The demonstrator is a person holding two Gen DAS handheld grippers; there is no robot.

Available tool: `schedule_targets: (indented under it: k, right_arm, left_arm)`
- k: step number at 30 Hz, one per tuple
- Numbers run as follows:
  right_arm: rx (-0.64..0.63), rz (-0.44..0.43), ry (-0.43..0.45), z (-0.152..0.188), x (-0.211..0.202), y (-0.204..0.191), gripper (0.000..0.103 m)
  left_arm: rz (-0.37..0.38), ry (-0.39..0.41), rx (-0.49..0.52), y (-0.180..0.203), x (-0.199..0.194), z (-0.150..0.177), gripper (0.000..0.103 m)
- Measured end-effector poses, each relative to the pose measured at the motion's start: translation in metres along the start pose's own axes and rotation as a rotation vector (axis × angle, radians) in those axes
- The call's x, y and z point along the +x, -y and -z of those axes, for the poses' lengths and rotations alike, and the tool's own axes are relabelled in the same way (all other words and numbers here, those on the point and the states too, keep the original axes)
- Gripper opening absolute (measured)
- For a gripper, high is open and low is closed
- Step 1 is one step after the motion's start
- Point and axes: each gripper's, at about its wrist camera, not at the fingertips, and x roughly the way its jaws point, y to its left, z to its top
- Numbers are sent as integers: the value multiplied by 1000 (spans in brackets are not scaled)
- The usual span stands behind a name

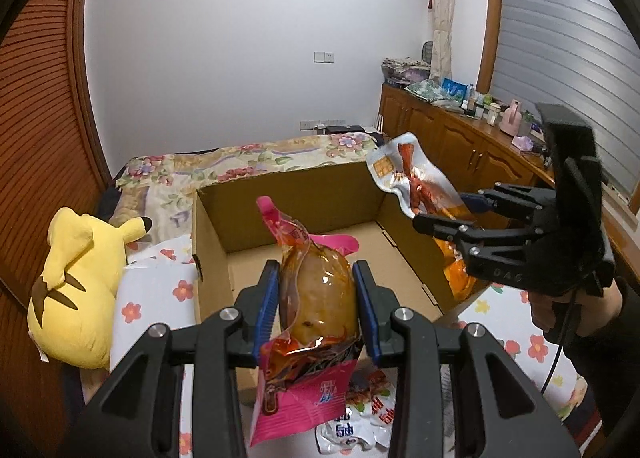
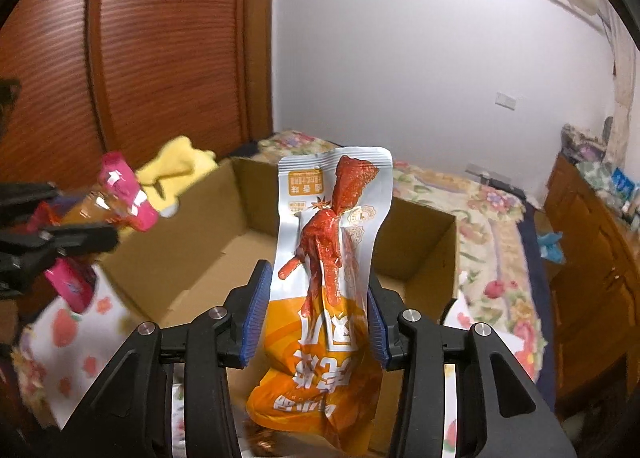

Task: Organize snacks
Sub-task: 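Carry the pink candy and orange pouch over the box with both tools, then open both tools to drop the candy and pouch into the box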

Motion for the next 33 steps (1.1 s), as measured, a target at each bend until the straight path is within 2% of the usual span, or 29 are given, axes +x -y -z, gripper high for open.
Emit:
schedule_targets:
  k: [3, 8, 12, 22, 25, 27, 33]
  right_arm:
    - [-1, 12, -39, 5, 12, 3, 44]
    - [-49, 85, -97, 19, 26, 1, 44]
    - [-75, 93, -138, 30, 32, -1, 44]
    - [-4, 6, -177, 36, 28, 11, 42]
    - [5, -10, -167, 35, 23, 10, 42]
    - [22, -26, -154, 35, 17, 10, 48]
    - [30, -44, -126, 39, -1, 6, 48]
  left_arm:
    - [-4, -11, -1, -1, 8, -2, 35]
    - [-12, -34, -10, -2, 25, -1, 35]
    - [-22, -51, -11, 1, 36, 0, 35]
    - [-41, -64, -4, 3, 55, -5, 35]
    - [-46, -71, -4, 5, 60, -6, 35]
    - [-45, -78, -2, 7, 63, -5, 35]
    - [-49, -102, 6, 11, 75, 0, 35]
